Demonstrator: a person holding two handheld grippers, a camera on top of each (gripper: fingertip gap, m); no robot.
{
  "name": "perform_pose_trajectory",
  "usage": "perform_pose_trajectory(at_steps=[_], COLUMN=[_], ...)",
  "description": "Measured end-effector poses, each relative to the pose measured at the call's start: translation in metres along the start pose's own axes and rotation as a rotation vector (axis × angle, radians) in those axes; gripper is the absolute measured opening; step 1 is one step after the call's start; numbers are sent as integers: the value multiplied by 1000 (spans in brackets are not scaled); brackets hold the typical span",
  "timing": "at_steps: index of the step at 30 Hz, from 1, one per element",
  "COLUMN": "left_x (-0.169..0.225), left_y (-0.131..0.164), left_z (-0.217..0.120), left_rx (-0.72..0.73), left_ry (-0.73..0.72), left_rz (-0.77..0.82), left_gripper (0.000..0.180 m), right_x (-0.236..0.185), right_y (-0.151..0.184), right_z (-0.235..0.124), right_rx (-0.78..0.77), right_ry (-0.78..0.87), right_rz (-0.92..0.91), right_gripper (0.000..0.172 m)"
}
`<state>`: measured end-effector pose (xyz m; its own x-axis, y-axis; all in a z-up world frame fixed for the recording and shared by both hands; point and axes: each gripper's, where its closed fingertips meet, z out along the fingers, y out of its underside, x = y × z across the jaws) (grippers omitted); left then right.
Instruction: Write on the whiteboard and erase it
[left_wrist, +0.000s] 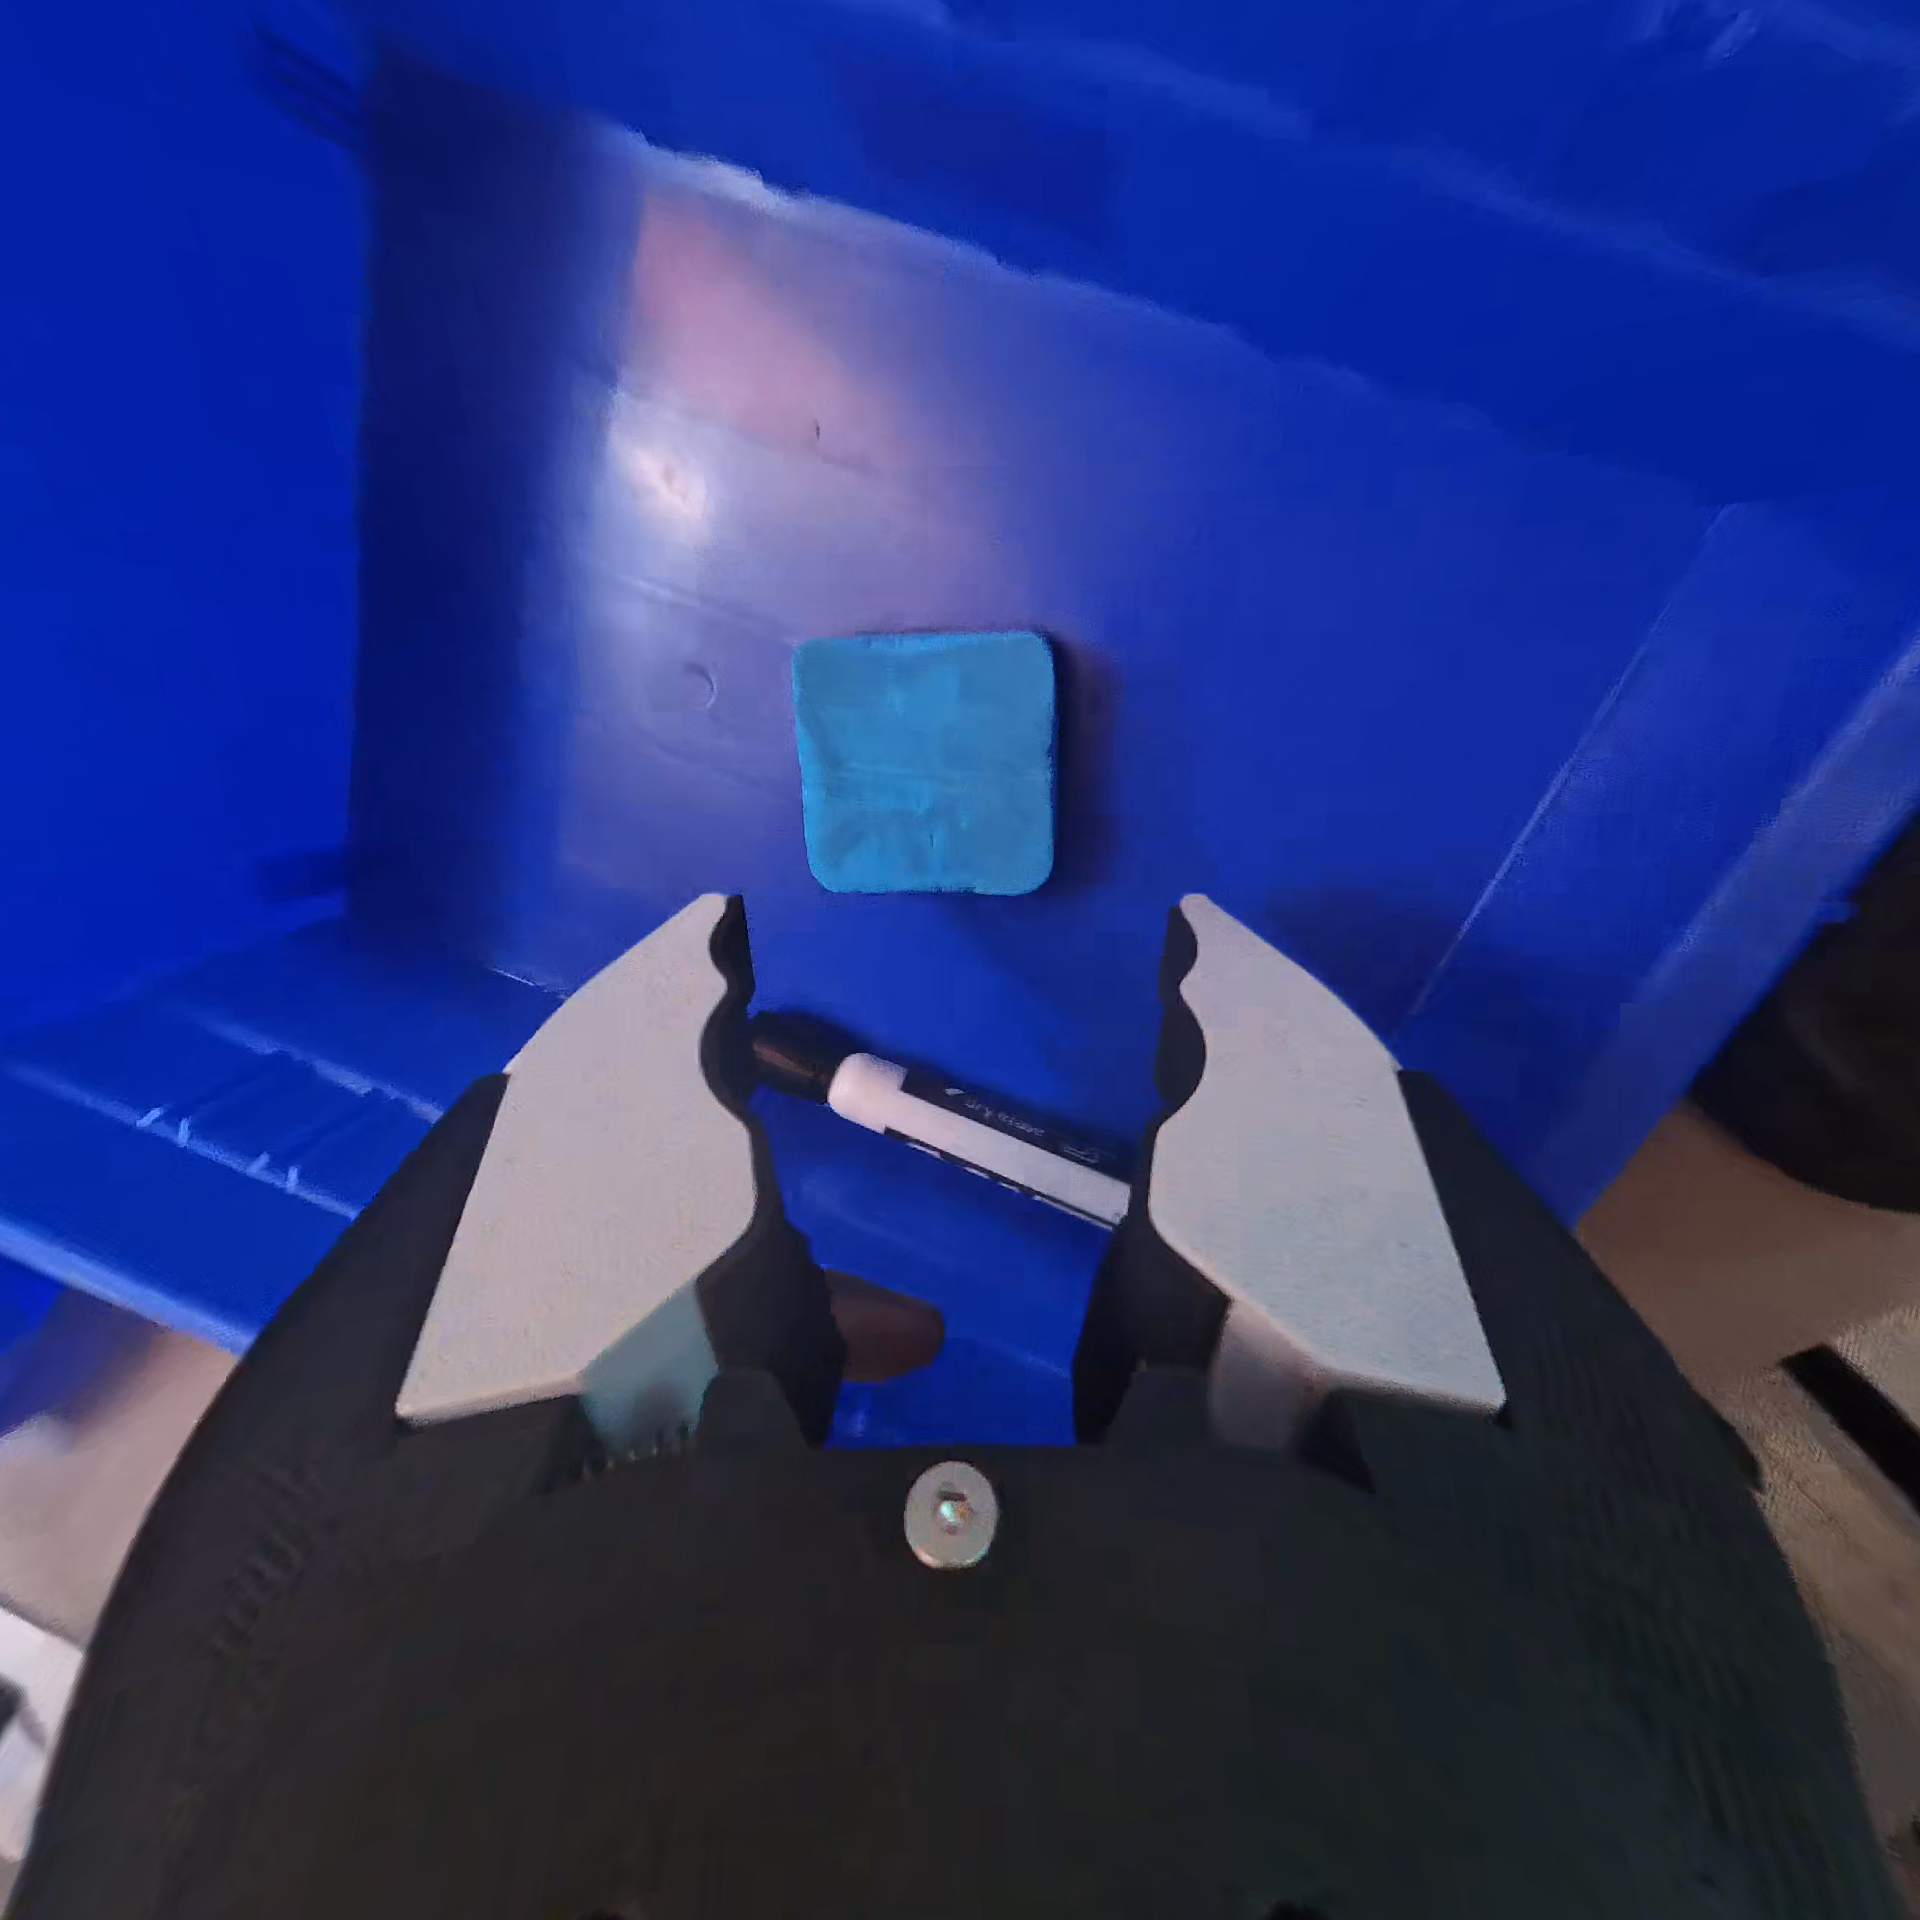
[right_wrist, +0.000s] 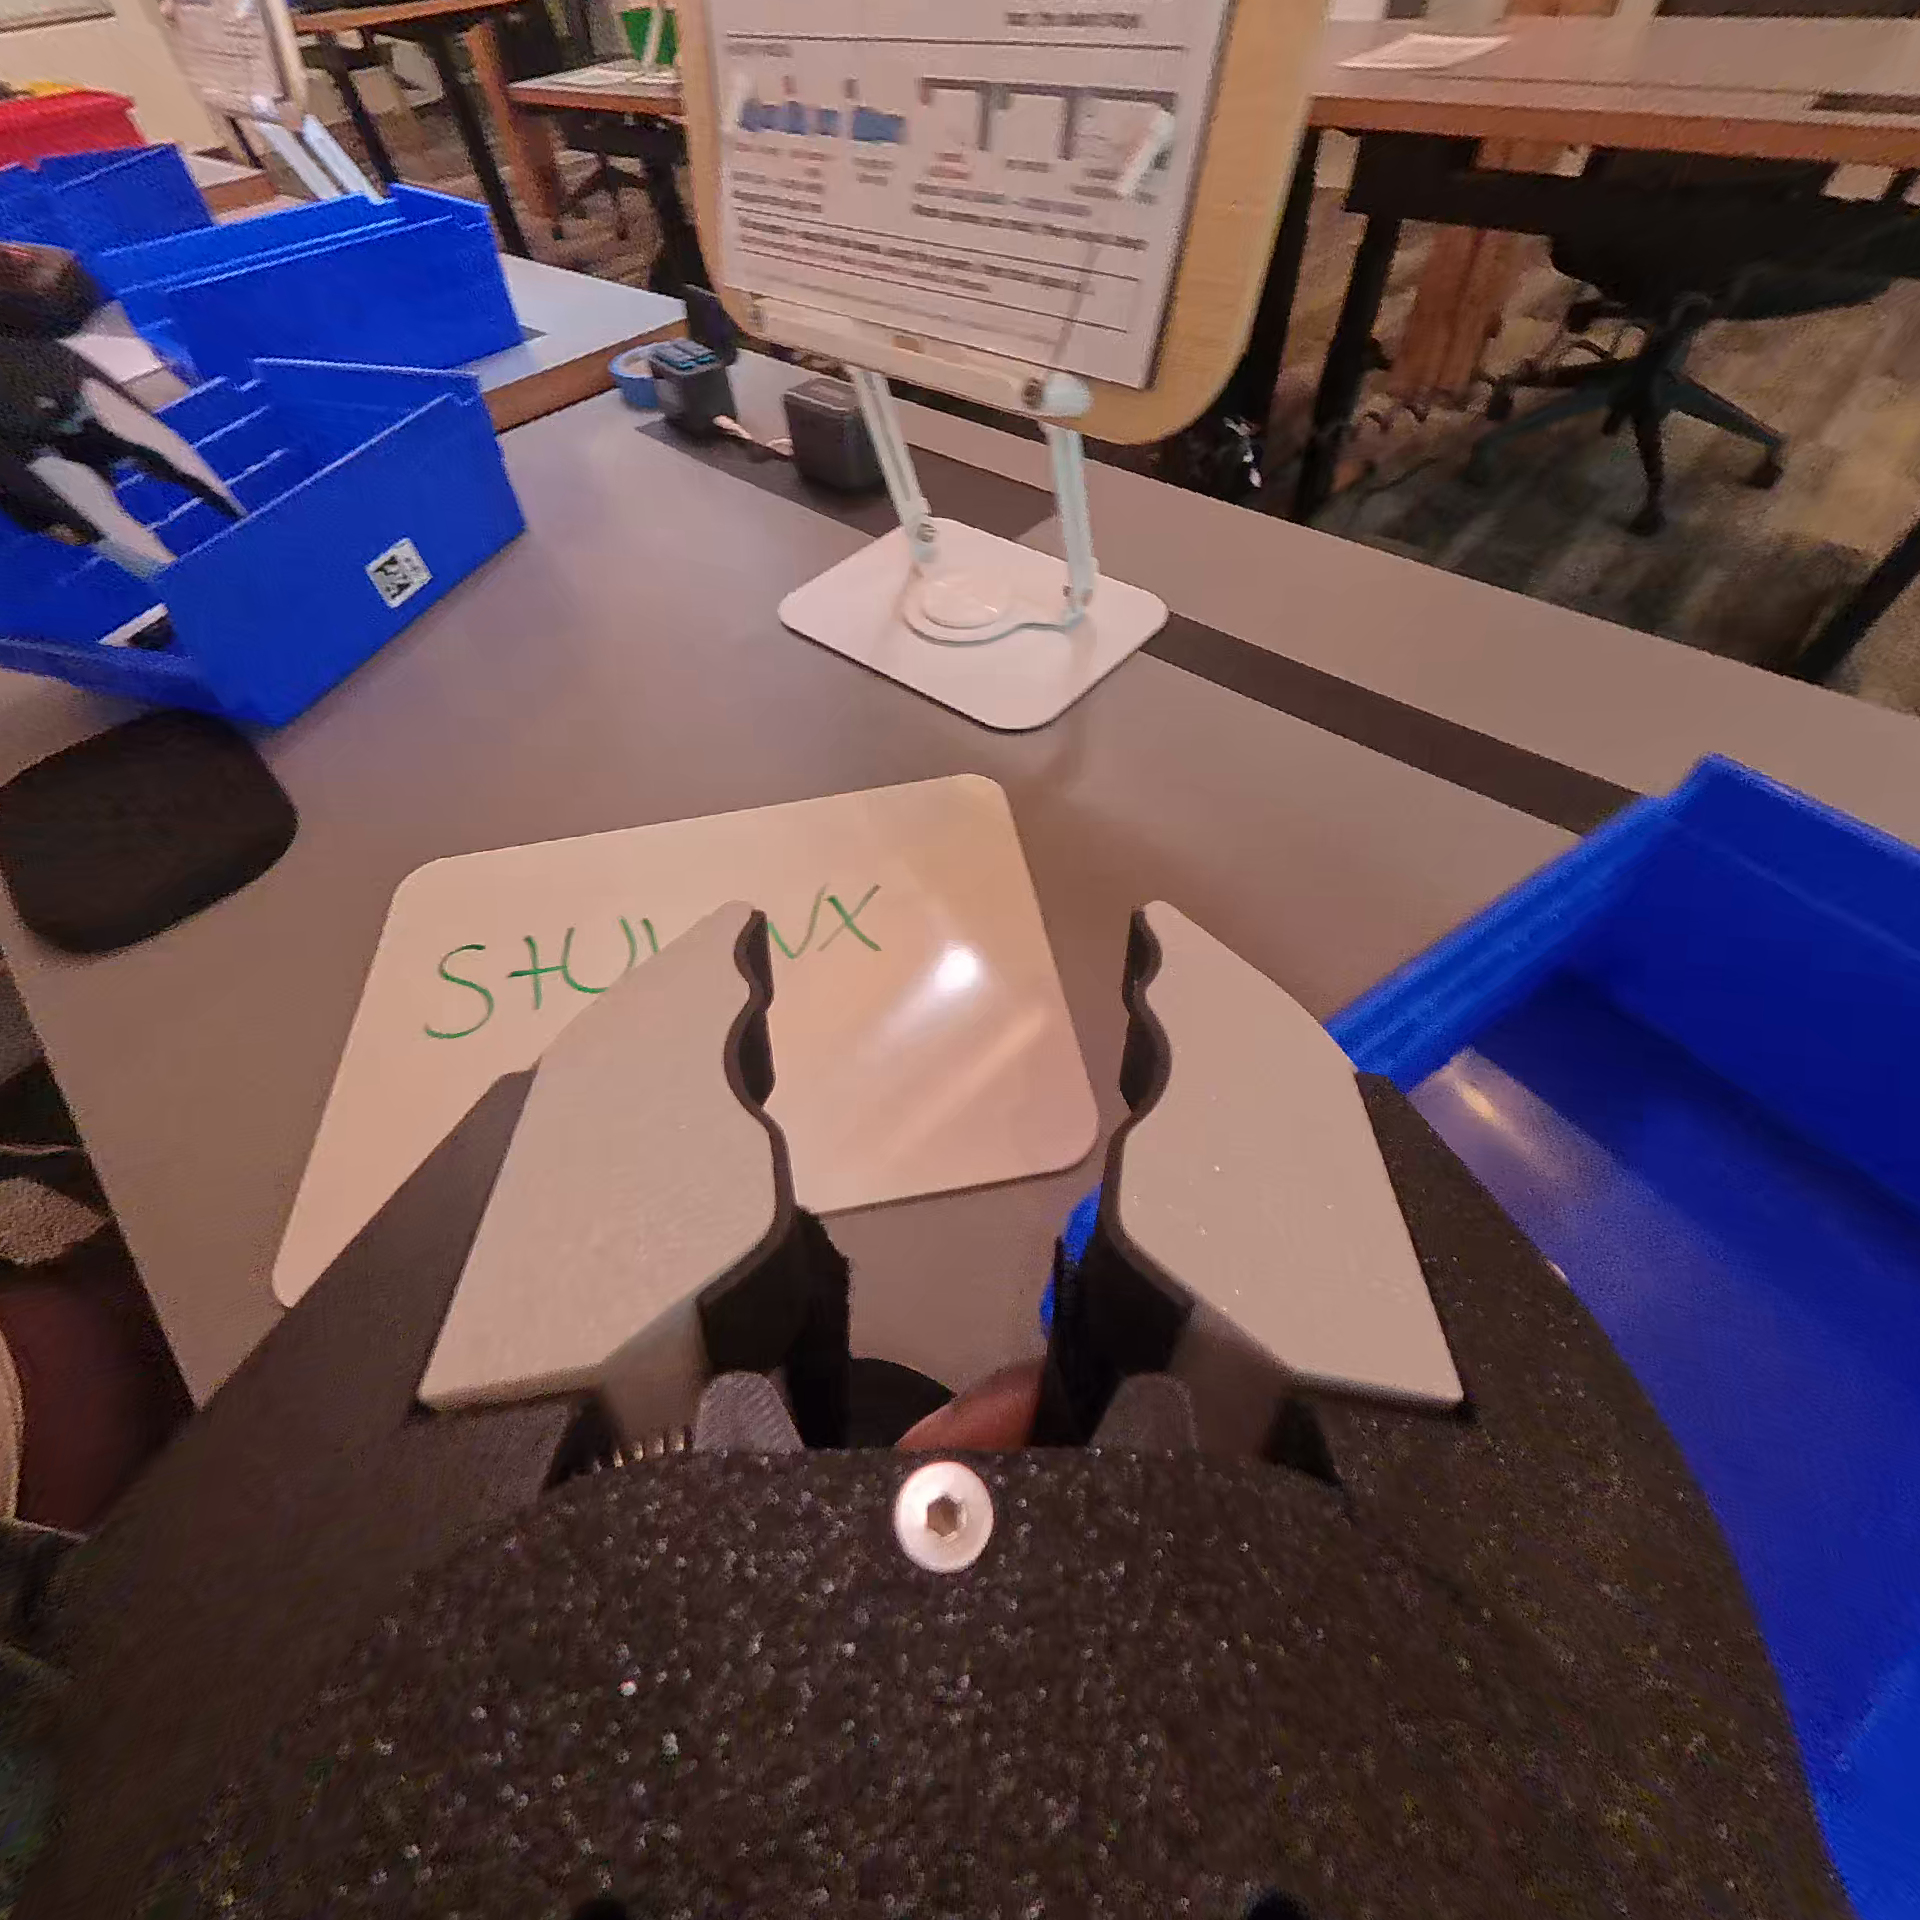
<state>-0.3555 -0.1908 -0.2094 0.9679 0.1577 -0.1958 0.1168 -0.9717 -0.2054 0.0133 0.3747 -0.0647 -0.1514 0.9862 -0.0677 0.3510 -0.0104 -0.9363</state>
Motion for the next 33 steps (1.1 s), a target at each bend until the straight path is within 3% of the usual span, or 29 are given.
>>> perform_pose_trajectory(at_steps=[7, 10, 13, 17, 21, 25, 30, 32, 33], left_x=[-10, -6, -7, 6, 78, 180, 247, 265, 271], left_y=[-1, 1, -7, -43, -99, -145, -178, -188, -191], left_z=[32, 37, 14, -50, -102, -110, -89, -85, -83], left_rx=[-110, -180, -174, -20, 159, 281, 316, 350, 360], left_ry=[8, 42, -13, -128, -89, 62, 109, 144, 160], left_rz=[27, 62, 96, 172, 386, 617, 744, 783, 798], left_gripper=[76, 56, 56, 55, 55, 55, 55, 55, 55], right_x=[-40, -53, -76, -137, -224, -301, -339, -334, -330], right_y=[-18, -16, -13, -11, -17, -19, 3, 16, 22], right_z=[12, 23, 38, 69, 107, 144, 170, 176, 176], right_rx=[7, -34, -62, -72, -3, 35, -56, -121, -145], right_ry=[-72, -108, -184, -371, -604, -737, -743, -690, -674], right_rz=[-93, -124, -153, -242, -362, -459, -522, -549, -554], right_gripper=[62, 61, 59, 57, 59, 69, 75, 72, 62])
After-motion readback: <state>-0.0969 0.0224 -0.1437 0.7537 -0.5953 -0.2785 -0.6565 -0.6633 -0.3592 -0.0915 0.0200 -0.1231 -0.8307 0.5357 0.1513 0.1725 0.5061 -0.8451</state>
